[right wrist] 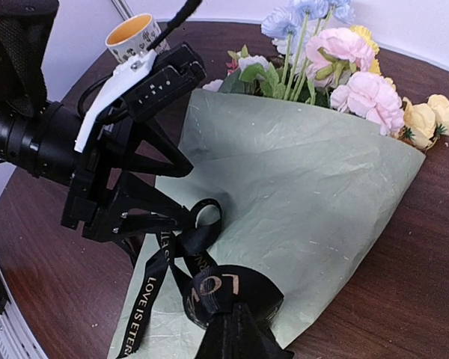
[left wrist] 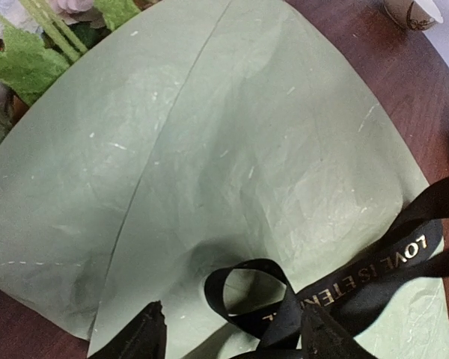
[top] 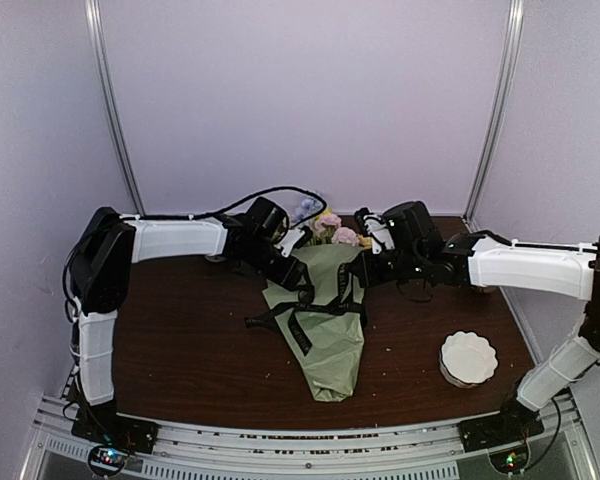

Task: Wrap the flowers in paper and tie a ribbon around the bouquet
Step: Cross the ribbon over the folded bouquet.

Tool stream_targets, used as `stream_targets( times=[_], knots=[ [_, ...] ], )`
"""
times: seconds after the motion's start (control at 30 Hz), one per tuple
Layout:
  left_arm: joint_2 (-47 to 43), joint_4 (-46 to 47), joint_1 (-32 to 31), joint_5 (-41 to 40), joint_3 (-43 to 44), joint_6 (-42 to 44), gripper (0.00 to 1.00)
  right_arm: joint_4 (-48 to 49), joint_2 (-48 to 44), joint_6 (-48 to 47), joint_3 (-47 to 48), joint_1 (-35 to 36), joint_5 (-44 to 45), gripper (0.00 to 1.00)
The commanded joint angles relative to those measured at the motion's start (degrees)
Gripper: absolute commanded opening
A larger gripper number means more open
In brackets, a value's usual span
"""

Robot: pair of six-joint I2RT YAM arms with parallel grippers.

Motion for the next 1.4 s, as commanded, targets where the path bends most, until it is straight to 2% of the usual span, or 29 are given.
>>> stream_targets(
  times=[0.0,0.27,0.33,0.4,0.53,0.8,0.93,1.13,1.37],
  knots=[
    [1.68,-1.13,-0.19,2.19,1.82,1.37,0.65,0.47,2.65,-0.32,1.17,-0.06,-2.35,0.0],
    [6.0,-0.78,-0.23,7.7,4.07,5.07,0.64,0.42,4.54,1.09,2.8,-0.32,-3.26,0.0],
    [6.61,0.97,-0.25,9.93,4.36,5.99,0.61,0.31,4.55,1.88,2.9,-0.5,-3.13,0.0],
    [7.46,0.86,-0.19,11.39,5.45,6.67,0.48,0.35,4.61,2.69,3.02,-0.74,-3.08,0.0],
    [6.07,1.9,-0.23,13.65,3.99,7.13,0.01,0.18,6.26,3.86,4.51,-1.56,-4.38,0.0],
    [-9.23,10.89,-0.2,13.35,-8.89,8.6,0.0,-1.33,15.73,6.12,11.54,-3.85,-9.75,0.0],
    [-17.06,18.99,-0.19,15.39,-15.54,8.53,0.0,-3.43,21.46,7.13,15.24,-3.76,-13.38,0.0],
    [-18.4,19.02,-0.19,15.35,-14.79,8.75,0.0,-5.42,24.01,5.71,15.3,-3.68,-18.36,0.0],
    [-17.18,18.96,-0.06,10.02,-13.45,8.91,0.0,-11.11,20.88,0.42,12.96,-3.57,-23.51,0.0]
  ],
)
